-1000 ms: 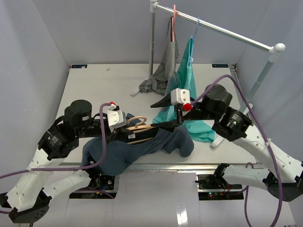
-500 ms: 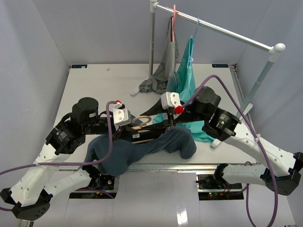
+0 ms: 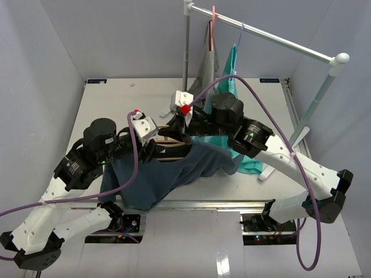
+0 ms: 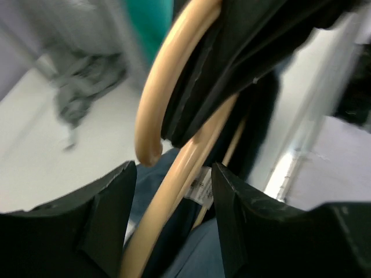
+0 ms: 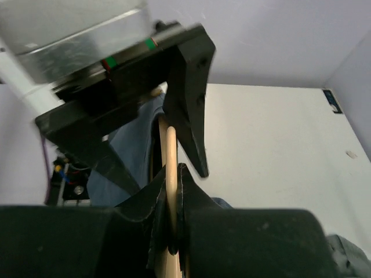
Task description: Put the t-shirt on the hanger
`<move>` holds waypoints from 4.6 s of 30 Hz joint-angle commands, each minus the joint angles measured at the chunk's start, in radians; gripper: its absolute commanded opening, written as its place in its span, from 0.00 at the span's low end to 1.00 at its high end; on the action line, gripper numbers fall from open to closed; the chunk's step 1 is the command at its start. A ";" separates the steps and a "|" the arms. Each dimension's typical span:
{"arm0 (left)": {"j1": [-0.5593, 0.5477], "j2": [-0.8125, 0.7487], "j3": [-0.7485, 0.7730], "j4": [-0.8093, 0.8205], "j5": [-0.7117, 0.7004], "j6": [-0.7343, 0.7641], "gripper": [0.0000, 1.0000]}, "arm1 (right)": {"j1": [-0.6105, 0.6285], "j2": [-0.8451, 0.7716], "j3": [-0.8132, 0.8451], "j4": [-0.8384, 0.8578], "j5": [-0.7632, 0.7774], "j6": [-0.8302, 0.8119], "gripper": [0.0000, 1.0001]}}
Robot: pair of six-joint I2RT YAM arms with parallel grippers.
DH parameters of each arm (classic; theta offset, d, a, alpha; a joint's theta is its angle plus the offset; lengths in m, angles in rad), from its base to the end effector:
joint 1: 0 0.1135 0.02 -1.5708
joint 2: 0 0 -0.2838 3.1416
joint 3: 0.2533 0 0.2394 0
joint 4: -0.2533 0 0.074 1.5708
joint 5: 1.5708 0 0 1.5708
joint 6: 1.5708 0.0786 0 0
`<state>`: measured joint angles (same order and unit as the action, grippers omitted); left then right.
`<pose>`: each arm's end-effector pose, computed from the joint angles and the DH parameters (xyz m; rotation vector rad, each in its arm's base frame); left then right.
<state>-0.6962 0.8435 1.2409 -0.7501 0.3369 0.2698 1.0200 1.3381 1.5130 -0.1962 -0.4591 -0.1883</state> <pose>0.1068 -0.1231 0.4193 1.1030 1.6086 -0.6078 0.1361 0.2882 0.4860 -1.2418 1.1379 1.0003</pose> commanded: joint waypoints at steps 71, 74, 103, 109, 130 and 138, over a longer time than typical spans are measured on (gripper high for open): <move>-0.002 -0.016 0.202 0.240 -0.474 -0.019 0.83 | -0.009 0.002 0.321 -0.072 0.339 -0.056 0.08; -0.002 -0.046 0.242 0.244 -0.638 -0.059 0.82 | -0.011 0.087 0.485 -0.081 0.467 -0.028 0.08; -0.002 -0.127 0.085 0.193 -0.151 -0.006 0.82 | -0.009 0.003 0.541 -0.380 0.557 0.100 0.08; -0.002 -0.101 0.059 0.198 0.046 0.091 0.82 | -0.009 -0.089 0.431 -0.426 0.312 0.127 0.08; -0.002 0.101 0.104 0.093 0.623 0.128 0.77 | -0.009 -0.209 0.137 -0.184 0.005 0.152 0.08; -0.002 0.137 0.090 0.022 0.615 0.119 0.53 | -0.009 -0.191 0.114 -0.116 -0.041 0.168 0.08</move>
<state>-0.6958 0.9837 1.3290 -0.6735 0.9179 0.3887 1.0092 1.1490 1.6200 -0.4681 -0.4438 -0.0490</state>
